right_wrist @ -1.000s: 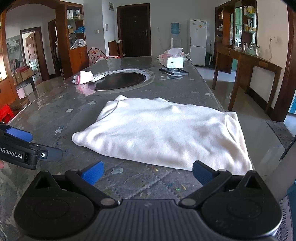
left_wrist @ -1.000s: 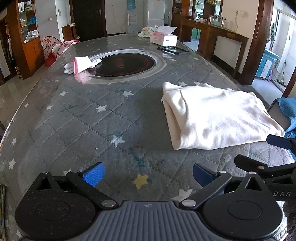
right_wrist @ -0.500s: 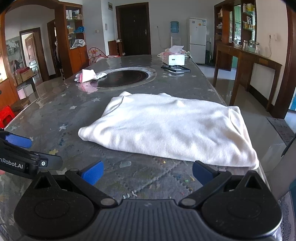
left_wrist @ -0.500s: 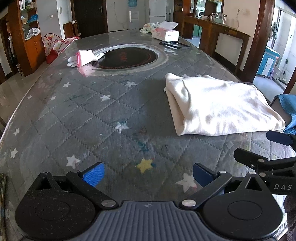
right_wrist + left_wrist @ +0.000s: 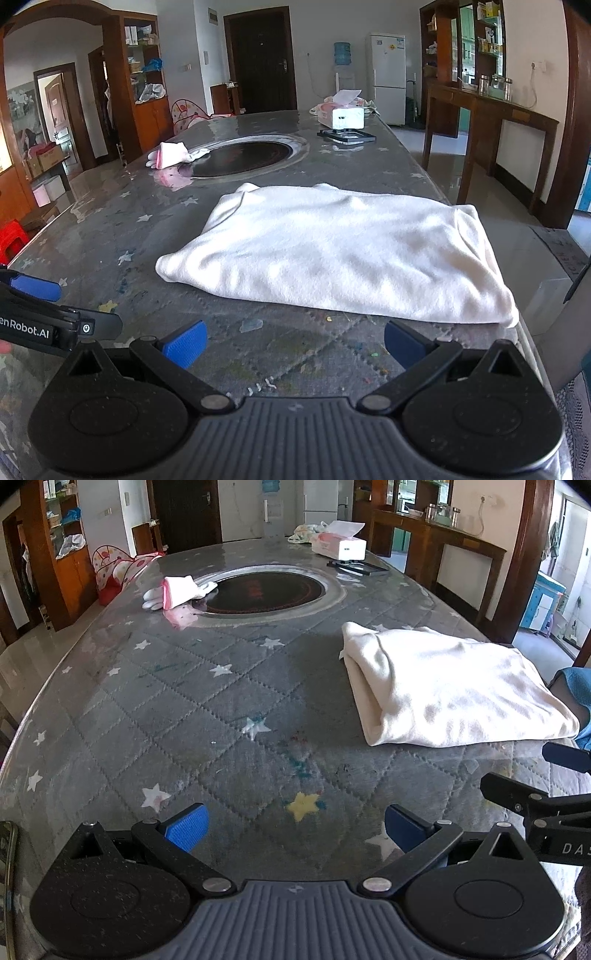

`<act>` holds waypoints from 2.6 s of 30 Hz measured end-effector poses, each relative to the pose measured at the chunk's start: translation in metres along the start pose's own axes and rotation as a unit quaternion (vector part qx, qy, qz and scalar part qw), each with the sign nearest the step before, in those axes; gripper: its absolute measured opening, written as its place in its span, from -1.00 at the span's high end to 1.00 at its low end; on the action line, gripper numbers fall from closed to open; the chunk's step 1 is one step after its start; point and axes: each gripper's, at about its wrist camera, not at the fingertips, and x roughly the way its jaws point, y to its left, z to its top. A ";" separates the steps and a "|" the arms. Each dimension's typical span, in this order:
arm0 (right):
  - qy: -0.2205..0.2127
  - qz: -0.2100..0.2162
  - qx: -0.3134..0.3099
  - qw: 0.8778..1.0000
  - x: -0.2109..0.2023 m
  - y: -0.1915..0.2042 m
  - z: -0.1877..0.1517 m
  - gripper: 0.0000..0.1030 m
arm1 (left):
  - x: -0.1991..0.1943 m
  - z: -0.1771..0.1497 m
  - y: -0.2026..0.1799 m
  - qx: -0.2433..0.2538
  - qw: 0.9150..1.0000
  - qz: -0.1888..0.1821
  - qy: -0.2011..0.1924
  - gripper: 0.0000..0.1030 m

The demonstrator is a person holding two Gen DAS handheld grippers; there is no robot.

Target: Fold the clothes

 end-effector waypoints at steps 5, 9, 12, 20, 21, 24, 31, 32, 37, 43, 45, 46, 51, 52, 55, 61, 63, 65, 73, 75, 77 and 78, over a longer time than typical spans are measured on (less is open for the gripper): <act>0.005 0.001 0.001 1.000 0.000 0.000 -0.003 -1.00 | -0.001 -0.002 -0.001 -0.001 1.000 0.003 0.001 -1.00; 0.005 0.003 0.000 1.000 -0.001 0.000 -0.004 -1.00 | -0.001 -0.003 0.000 -0.002 1.000 0.005 0.002 -1.00; 0.005 0.004 -0.001 1.000 -0.001 0.000 -0.003 -1.00 | -0.001 -0.004 0.000 -0.005 1.000 0.005 0.003 -1.00; 0.008 0.011 -0.002 1.000 -0.001 0.003 -0.004 -1.00 | -0.006 -0.007 -0.004 0.004 1.000 0.008 -0.001 -1.00; 0.008 0.012 -0.003 1.000 -0.001 0.003 -0.004 -1.00 | -0.007 -0.008 -0.004 0.005 1.000 0.009 -0.002 -1.00; 0.009 0.015 -0.005 1.000 -0.001 0.004 -0.004 -1.00 | -0.008 -0.008 -0.005 0.007 1.000 0.012 -0.003 -1.00; 0.011 0.018 -0.008 1.000 0.000 0.005 -0.004 -1.00 | -0.008 -0.009 -0.006 0.010 1.000 0.017 -0.005 -1.00; 0.011 0.018 -0.008 1.000 0.000 0.005 -0.004 -1.00 | -0.008 -0.009 -0.006 0.010 1.000 0.018 -0.005 -1.00; 0.012 0.019 -0.010 1.000 0.002 0.006 -0.003 -1.00 | -0.007 -0.009 -0.006 0.011 1.000 0.021 -0.006 -1.00; 0.013 0.021 -0.013 1.000 0.003 0.008 -0.002 -1.00 | -0.007 -0.008 -0.004 0.011 1.000 0.026 -0.009 -1.00; 0.013 0.022 -0.014 1.000 0.003 0.009 -0.001 -1.00 | -0.007 -0.007 -0.004 0.010 0.999 0.029 -0.011 -1.00; 0.013 0.022 -0.015 1.000 0.003 0.009 -0.001 -1.00 | -0.008 -0.007 -0.004 0.009 0.999 0.030 -0.011 -1.00; 0.011 0.024 -0.016 1.000 0.004 0.010 0.000 -1.00 | -0.008 -0.005 -0.003 0.009 0.999 0.033 -0.015 -1.00; 0.010 0.024 -0.017 1.000 0.004 0.010 0.001 -1.00 | -0.009 -0.005 -0.004 0.009 0.999 0.034 -0.016 -1.00; 0.009 0.025 -0.019 0.999 0.004 0.011 0.002 -1.00 | -0.009 -0.003 -0.003 0.008 0.999 0.035 -0.019 -1.00; 0.007 0.026 -0.022 0.999 0.005 0.013 0.005 -1.00 | -0.007 0.000 -0.003 0.008 0.999 0.034 -0.021 -1.00; 0.008 0.026 -0.023 0.999 0.006 0.013 0.006 -1.00 | -0.006 0.001 -0.002 0.007 0.999 0.034 -0.020 -1.00; 0.007 0.026 -0.023 0.999 0.006 0.013 0.006 -1.00 | -0.004 0.002 -0.002 0.007 0.999 0.034 -0.018 -1.00; 0.006 0.024 -0.021 0.999 0.006 0.013 0.006 -1.00 | -0.004 0.002 -0.004 0.008 0.999 0.034 -0.022 -1.00; 0.005 0.024 -0.020 0.999 0.006 0.013 0.006 -1.00 | -0.005 0.002 -0.006 0.010 0.999 0.033 -0.024 -1.00; 0.005 0.024 -0.019 1.000 0.005 0.012 0.005 -1.00 | -0.005 0.001 -0.007 0.015 0.999 0.034 -0.030 -1.00; 0.005 0.024 -0.019 1.000 0.004 0.012 0.005 -1.00 | -0.006 0.001 -0.008 0.018 0.999 0.034 -0.032 -1.00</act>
